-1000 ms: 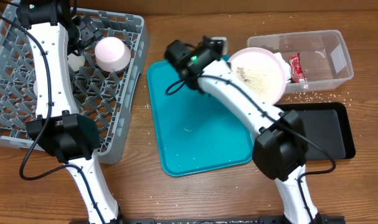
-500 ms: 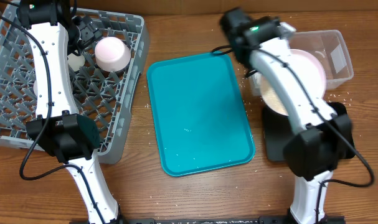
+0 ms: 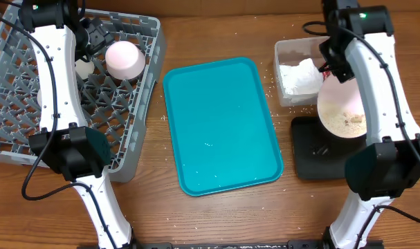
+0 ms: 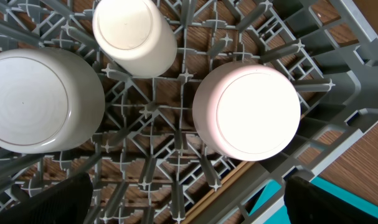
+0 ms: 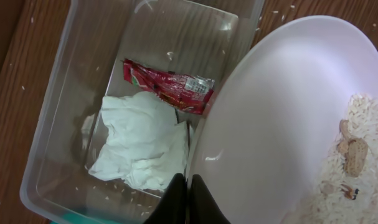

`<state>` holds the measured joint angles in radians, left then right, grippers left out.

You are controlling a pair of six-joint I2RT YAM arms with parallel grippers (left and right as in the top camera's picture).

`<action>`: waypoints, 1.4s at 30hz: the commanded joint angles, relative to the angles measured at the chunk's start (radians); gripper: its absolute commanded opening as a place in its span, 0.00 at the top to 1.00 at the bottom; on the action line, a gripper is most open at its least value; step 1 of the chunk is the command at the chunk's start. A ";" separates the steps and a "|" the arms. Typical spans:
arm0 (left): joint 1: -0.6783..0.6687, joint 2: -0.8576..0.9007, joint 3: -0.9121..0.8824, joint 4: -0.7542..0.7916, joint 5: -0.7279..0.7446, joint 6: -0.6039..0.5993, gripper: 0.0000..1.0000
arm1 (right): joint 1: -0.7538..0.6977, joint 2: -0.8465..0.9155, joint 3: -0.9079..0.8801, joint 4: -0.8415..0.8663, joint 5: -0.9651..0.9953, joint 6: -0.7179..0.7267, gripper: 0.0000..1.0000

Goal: Sort waste into correct bins and load items into the dishwasher
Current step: 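Tilt the plate to pour the rice onto the black tray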

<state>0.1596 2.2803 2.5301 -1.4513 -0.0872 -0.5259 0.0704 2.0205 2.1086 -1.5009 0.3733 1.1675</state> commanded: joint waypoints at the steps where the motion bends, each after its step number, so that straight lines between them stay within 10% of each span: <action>1: 0.004 -0.023 0.024 0.000 -0.013 -0.021 0.00 | -0.016 -0.031 0.022 0.010 -0.048 0.013 0.96; 42: 0.004 -0.023 0.024 0.000 -0.013 -0.021 0.00 | -0.223 -0.031 -0.021 0.011 -0.288 -0.023 0.97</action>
<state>0.1596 2.2803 2.5301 -1.4513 -0.0872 -0.5255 -0.1474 2.0205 2.0991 -1.4910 0.0937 1.1515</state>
